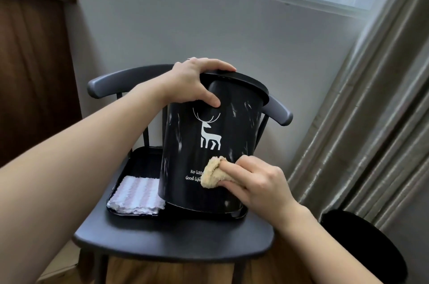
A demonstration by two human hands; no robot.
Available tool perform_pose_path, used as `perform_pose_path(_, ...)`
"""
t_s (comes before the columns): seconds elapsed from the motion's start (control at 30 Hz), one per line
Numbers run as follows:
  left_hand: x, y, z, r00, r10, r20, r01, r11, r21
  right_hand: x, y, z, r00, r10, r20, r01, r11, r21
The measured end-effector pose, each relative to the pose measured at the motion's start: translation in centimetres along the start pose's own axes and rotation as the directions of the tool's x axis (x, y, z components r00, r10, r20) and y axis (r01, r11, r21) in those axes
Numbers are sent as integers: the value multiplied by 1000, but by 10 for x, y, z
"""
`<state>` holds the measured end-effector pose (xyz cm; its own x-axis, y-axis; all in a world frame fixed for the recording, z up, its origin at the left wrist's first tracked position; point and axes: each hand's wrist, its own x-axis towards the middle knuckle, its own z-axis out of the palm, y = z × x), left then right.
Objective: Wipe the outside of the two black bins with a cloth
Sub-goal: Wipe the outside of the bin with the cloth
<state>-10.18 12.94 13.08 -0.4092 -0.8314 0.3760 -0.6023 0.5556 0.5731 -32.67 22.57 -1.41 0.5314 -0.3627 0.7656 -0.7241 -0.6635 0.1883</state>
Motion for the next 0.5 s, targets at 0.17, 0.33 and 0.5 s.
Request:
perform_pose_path(0.17, -2, 6, 2, 999, 26, 19, -26, 1000, 7, 50, 18, -14, 984, 145, -106, -147, 989, -14)
perform_pose_path(0.33, -5, 6, 1, 999, 38, 15, -38, 999, 5, 31, 17, -12, 1000, 1, -6, -1, 1000, -7)
perform_pose_path(0.5, -9, 8, 0, 999, 39, -10, -39, 999, 34, 43, 31, -16, 999, -21, -25, 20, 999, -35)
